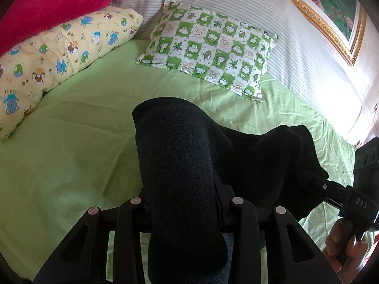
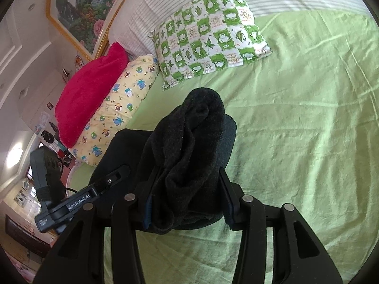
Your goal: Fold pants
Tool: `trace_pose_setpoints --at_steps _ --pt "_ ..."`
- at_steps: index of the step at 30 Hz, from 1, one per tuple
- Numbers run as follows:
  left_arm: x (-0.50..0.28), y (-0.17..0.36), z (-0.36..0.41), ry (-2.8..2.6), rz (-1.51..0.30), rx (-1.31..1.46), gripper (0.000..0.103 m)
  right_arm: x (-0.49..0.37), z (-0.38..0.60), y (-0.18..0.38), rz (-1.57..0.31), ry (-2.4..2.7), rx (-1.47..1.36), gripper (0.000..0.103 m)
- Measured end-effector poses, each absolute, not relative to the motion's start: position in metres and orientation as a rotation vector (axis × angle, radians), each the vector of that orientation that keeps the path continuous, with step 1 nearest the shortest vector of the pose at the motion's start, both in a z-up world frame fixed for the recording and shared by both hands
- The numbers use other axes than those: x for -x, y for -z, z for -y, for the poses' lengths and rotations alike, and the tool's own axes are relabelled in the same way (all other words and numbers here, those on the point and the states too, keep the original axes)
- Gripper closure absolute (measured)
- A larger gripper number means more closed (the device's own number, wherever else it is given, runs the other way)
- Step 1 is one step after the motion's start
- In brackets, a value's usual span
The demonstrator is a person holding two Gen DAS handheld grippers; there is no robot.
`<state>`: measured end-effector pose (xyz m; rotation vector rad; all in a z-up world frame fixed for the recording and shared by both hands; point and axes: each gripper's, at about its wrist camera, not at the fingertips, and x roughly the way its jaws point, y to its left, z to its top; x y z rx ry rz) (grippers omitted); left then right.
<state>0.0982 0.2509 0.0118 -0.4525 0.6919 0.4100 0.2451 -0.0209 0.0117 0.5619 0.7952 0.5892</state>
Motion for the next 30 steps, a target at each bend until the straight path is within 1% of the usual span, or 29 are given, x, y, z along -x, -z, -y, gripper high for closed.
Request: trace_pose_setpoints --at_steps 2,3,5,8,10,14,20,24,30 --pt "-0.096 -0.008 -0.254 -0.418 -0.701 0.460 0.058 -0.248 0.021 -0.010 -0.805 -0.591 -0.561 0.051" --pt "-0.095 -0.007 -0.256 -0.420 -0.704 0.468 0.055 -0.249 0.021 -0.009 -0.810 -0.588 -0.556 0.047" --pt "-0.093 -0.004 -0.259 -0.433 -0.705 0.481 0.043 -0.251 0.021 -0.007 -0.818 -0.577 -0.551 0.042" --pt "-0.088 0.000 -0.263 -0.450 -0.704 0.483 0.033 -0.252 0.025 -0.002 -0.816 -0.574 -0.551 0.041" --pt "-0.085 0.002 -0.265 -0.462 -0.704 0.484 0.030 -0.252 0.030 0.001 -0.816 -0.569 -0.557 0.040" --pt "-0.080 0.007 -0.269 -0.454 -0.700 0.504 0.023 -0.254 0.037 0.010 -0.810 -0.553 -0.549 0.032" --pt "-0.081 0.010 -0.268 -0.442 -0.705 0.497 0.021 -0.256 0.044 0.028 -0.790 -0.527 -0.536 0.024" --pt "-0.076 0.004 -0.263 -0.463 -0.704 0.473 0.021 -0.253 0.047 0.026 -0.782 -0.536 -0.547 0.024" --pt "-0.062 0.001 -0.251 -0.490 -0.709 0.431 0.020 -0.238 0.055 0.005 -0.728 -0.537 -0.560 0.022"
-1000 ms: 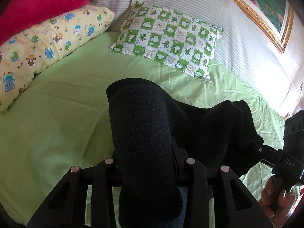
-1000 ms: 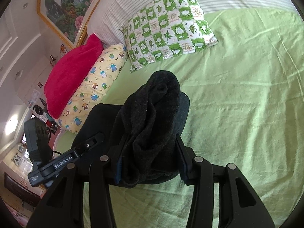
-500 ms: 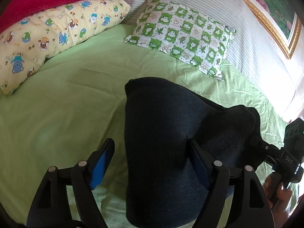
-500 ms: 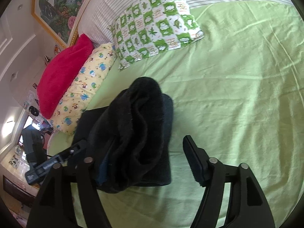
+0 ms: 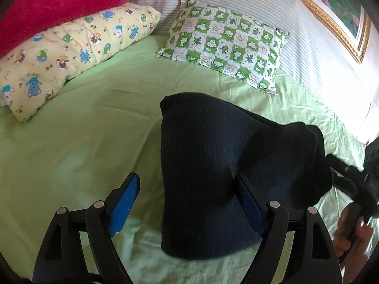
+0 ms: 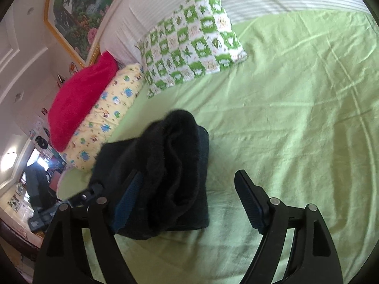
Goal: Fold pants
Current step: 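Open both tools and pull them back from the folded pants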
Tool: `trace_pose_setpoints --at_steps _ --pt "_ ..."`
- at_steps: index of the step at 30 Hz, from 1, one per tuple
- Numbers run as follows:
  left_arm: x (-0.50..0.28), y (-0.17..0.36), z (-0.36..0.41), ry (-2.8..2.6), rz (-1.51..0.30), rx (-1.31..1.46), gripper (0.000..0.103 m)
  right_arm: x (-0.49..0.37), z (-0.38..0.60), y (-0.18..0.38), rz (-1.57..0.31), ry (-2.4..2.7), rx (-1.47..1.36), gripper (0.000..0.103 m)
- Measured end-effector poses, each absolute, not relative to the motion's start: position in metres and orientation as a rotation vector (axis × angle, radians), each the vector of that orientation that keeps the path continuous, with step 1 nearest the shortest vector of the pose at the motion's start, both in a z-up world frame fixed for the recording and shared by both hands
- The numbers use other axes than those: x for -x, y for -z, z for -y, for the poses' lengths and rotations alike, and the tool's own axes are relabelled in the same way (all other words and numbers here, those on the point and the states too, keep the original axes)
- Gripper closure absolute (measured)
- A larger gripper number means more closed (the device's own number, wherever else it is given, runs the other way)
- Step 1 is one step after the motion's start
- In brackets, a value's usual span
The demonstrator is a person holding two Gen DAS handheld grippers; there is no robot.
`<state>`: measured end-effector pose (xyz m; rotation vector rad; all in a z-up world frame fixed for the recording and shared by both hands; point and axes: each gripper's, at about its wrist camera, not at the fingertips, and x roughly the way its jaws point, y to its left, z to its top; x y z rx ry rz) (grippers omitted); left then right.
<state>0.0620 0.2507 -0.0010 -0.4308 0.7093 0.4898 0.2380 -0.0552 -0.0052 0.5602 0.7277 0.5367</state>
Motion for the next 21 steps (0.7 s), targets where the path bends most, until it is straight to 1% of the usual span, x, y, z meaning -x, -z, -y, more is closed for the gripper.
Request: trace_pose_setpoints --at_steps 7,9,18,21 --pt "-0.045 -0.001 -0.229 -0.495 -0.709 0.389 0.020 -0.215 0.058 -0.014 -0.703 -0.568 -0.528 0.022" --pt "-0.041 -0.002 -0.222 -0.499 -0.708 0.371 0.020 -0.207 0.055 -0.016 -0.698 -0.574 -0.501 0.020" --pt "-0.025 -0.007 -0.200 -0.526 -0.700 0.298 0.019 -0.173 0.034 -0.024 -0.654 -0.605 -0.340 0.020" --pt "-0.020 -0.007 -0.196 -0.542 -0.696 0.293 0.019 -0.163 0.026 -0.026 -0.641 -0.606 -0.296 0.017"
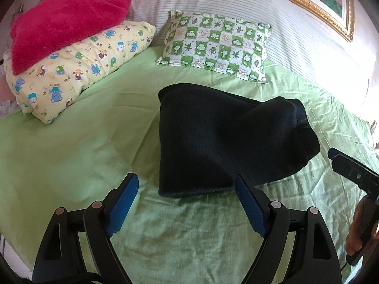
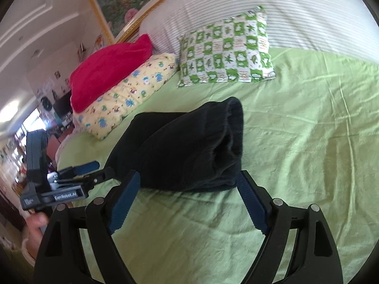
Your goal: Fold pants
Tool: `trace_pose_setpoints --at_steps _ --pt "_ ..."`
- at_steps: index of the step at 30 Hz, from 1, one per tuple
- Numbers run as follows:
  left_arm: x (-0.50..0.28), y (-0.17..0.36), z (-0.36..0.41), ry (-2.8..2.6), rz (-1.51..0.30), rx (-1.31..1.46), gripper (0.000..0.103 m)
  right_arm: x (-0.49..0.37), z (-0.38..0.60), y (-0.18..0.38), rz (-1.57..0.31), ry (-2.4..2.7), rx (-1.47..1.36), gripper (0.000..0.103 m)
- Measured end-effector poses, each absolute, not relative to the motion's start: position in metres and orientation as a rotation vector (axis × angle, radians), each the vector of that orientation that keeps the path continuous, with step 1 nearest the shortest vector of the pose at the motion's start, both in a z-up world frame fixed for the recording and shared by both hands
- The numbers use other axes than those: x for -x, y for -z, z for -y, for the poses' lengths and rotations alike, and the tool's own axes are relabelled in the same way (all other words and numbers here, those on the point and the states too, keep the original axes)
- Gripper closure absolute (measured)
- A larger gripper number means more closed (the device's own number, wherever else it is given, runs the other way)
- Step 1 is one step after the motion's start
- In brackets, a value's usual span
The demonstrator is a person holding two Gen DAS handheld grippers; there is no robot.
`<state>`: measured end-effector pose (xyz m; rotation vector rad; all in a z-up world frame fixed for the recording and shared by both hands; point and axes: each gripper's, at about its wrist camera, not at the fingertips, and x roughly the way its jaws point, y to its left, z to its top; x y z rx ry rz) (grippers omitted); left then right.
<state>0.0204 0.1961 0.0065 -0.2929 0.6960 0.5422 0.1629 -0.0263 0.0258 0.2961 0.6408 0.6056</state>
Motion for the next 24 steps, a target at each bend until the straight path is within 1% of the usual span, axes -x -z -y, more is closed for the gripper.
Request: trace_pose_setpoints --at_steps 6,24 --pt "-0.014 -0.002 -0.190 -0.579 -0.710 0.261 0.019 -0.148 0.014 -0.026 -0.622 -0.592 -0.228 0.015" --pt "-0.005 0.014 -0.172 -0.602 -0.715 0.210 0.017 -0.125 -0.015 -0.020 -0.575 -0.600 -0.092 0.015"
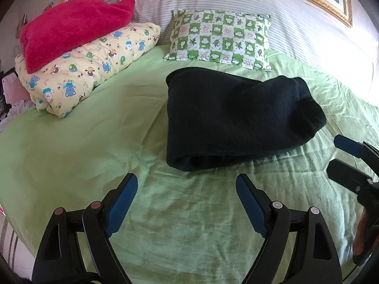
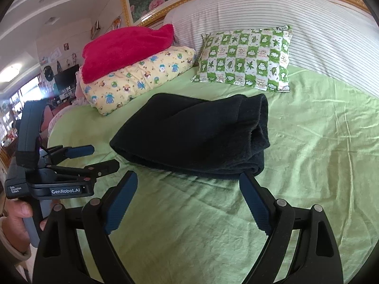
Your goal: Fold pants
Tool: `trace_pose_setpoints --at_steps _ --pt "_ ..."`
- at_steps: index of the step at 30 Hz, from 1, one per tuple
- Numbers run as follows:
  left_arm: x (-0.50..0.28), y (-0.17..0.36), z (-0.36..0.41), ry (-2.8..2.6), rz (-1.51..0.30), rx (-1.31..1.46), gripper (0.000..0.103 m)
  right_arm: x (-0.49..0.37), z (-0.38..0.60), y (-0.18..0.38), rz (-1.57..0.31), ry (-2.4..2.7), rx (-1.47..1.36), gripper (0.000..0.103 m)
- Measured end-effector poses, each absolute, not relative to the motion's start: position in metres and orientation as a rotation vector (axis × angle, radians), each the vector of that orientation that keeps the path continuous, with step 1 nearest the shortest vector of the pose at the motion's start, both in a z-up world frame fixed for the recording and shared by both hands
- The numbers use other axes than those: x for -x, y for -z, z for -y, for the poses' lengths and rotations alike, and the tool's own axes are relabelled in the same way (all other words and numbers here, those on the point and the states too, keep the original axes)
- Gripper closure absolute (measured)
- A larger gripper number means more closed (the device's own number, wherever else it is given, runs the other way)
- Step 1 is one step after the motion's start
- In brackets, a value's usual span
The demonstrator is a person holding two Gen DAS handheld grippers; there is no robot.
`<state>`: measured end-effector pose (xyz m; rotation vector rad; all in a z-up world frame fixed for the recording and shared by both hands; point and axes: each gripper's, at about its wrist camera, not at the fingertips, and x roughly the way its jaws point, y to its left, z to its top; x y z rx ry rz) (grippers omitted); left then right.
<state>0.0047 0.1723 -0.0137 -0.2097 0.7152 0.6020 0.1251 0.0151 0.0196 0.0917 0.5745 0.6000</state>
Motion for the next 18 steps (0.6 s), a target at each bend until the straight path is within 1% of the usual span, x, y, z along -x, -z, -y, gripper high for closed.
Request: trace_pose_setpoints --at_steps 11,18 --pt "-0.012 0.025 -0.170 -0.574 -0.725 0.219 0.017 -0.134 -0.025 -0.006 -0.613 -0.572 -0.066 0.013" --pt "-0.020 0.030 -0.173 -0.566 -0.738 0.230 0.017 -0.139 -0.028 -0.003 -0.602 -0.570 -0.064 0.012"
